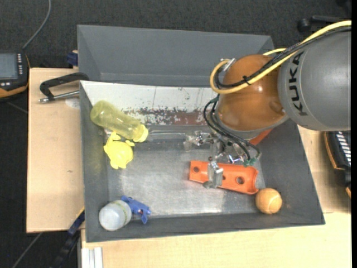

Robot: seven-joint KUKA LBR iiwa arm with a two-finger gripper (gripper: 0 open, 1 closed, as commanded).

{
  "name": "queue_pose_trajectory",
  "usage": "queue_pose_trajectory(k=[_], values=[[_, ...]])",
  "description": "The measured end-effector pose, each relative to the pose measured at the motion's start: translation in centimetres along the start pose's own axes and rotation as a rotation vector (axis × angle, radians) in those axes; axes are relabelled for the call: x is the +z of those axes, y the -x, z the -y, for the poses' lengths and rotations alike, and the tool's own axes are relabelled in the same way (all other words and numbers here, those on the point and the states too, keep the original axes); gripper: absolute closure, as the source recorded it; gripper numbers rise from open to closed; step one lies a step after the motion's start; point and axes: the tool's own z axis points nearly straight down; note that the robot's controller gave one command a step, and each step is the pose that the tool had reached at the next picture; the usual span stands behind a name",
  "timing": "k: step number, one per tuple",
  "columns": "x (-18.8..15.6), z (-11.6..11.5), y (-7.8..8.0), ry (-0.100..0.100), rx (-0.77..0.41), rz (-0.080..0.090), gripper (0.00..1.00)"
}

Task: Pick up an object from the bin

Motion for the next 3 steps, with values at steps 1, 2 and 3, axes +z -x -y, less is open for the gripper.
queue_pose_trajectory(k=[1, 2, 3], values=[[2.5, 2.3, -2.1, 0.004, 0.019, -0.002, 0.00], [5.2, 3.0, -3.8, 0.001, 0.133, 0.003, 0.00], [6.9, 4.3, -2.1, 0.002, -0.006, 0.004, 0.00]])
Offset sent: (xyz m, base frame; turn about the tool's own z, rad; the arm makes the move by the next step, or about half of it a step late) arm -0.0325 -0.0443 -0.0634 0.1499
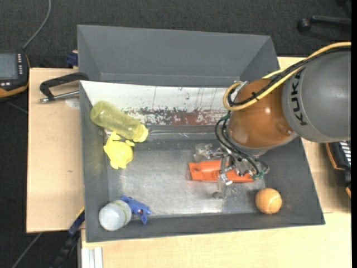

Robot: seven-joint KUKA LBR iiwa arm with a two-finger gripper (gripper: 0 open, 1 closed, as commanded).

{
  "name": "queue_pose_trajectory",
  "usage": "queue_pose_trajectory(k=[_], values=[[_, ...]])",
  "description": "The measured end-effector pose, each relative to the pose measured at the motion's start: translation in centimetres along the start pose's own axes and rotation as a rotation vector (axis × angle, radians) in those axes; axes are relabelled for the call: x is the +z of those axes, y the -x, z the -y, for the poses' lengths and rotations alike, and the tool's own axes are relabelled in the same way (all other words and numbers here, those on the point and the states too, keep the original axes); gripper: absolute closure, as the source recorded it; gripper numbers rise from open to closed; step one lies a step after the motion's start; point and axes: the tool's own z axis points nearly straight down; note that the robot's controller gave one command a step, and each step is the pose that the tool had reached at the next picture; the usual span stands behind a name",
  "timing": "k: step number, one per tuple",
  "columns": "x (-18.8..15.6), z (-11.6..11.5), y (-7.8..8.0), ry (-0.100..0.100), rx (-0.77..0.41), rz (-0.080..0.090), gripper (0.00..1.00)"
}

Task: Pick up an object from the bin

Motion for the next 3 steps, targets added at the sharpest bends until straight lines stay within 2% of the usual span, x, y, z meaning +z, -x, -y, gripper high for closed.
queue_pose_trajectory(k=[1, 2, 3], values=[[1.3, 4.6, 1.3, -0.003, -0.402, 0.006, 1.00], [1.3, 4.6, 1.3, -0.002, -0.402, 0.006, 1.00], [-3.5, 4.2, 2.1, 0.001, -0.403, 0.003, 1.00]])
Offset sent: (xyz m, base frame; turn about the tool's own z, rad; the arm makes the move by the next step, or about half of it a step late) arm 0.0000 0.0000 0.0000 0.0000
